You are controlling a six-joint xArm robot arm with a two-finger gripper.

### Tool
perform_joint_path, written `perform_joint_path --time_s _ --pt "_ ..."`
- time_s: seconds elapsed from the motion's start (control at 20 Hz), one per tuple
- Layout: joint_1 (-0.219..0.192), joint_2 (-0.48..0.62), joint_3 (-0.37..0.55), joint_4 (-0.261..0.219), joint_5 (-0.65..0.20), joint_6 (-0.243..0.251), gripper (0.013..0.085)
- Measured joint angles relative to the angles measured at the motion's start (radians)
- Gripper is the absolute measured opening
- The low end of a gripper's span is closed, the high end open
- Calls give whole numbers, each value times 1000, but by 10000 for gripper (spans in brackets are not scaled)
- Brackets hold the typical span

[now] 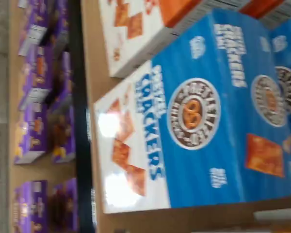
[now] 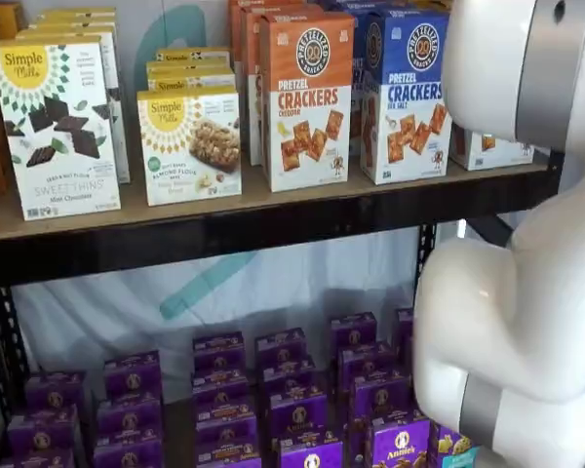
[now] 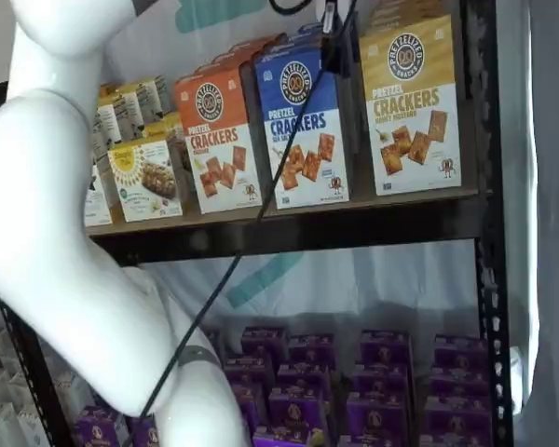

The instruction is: Retrieve the yellow and white box located on the top shelf, the sixth one from the left

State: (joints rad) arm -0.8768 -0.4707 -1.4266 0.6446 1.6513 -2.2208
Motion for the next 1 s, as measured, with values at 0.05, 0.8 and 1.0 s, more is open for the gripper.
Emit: perform_joint_path --time_s 0.05,0.8,1.0 --pt "0 3 -1 7 -17 -3 850" --pt "117 168 -123 -103 -116 22 850" --pt "136 205 -166 -131 -114 33 850"
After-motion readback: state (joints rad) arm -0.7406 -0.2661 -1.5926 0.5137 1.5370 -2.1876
